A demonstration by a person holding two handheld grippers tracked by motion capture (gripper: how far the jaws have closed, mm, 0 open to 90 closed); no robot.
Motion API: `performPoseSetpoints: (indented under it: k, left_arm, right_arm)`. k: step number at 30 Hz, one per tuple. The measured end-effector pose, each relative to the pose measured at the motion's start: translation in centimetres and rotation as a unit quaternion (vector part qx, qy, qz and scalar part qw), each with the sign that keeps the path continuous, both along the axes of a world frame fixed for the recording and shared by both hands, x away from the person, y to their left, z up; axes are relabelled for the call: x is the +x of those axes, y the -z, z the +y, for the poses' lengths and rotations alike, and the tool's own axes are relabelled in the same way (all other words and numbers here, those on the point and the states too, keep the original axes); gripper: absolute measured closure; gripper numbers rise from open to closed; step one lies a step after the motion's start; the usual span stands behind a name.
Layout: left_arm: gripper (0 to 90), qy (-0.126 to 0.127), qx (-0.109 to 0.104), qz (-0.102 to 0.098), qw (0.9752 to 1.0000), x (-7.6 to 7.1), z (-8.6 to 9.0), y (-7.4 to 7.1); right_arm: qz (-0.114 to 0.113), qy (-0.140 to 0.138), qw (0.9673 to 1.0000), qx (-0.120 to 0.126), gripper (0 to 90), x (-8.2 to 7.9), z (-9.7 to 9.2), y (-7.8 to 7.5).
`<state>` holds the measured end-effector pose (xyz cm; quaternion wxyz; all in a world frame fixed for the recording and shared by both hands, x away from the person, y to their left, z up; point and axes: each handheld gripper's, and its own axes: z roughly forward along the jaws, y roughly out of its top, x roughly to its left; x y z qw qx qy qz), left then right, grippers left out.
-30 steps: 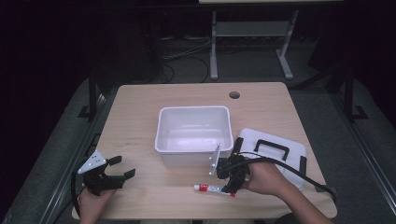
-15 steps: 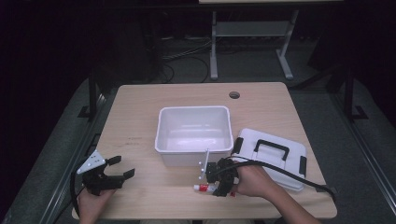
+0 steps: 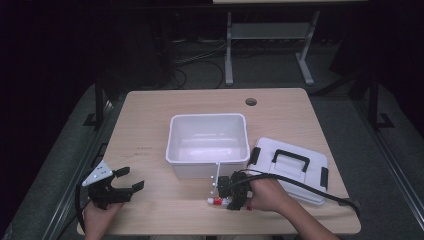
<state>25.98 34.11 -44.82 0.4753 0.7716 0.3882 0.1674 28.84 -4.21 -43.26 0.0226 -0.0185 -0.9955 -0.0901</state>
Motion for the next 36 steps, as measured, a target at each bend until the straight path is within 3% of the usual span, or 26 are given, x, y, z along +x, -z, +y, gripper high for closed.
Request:
performPoseSetpoints:
  k: [6,11,17,25,36]
  left_arm:
    - [15.5,-0.001,0.0,0.0,1.0,0.0,0.1,0.0]
    - [15.5,-0.001,-0.001,0.0,1.0,0.0,0.1,0.0]
    - [15.5,-0.001,-0.001,0.0,1.0,0.0,0.1,0.0]
    - [15.5,0.0,-0.001,0.0,1.0,0.0,0.0,0.0]
    - [15.5,-0.002,-0.002,-0.001,1.0,0.0,0.2,0.0]
  right_arm:
    - [0.005,-0.003,1.0,-0.004,58.7,0.2,0.2,0.3]
    - [0.006,-0.01,0.9999,0.001,67.4,0.2,0.1,0.3]
    - [0.0,-0.012,0.9999,0.005,68.5,0.2,0.1,0.1]
    - [-0.001,-0.013,0.9998,0.017,68.9,0.1,-0.5,-1.2]
    - [-0.001,-0.018,0.9998,-0.009,69.2,0.1,-0.2,-0.1]
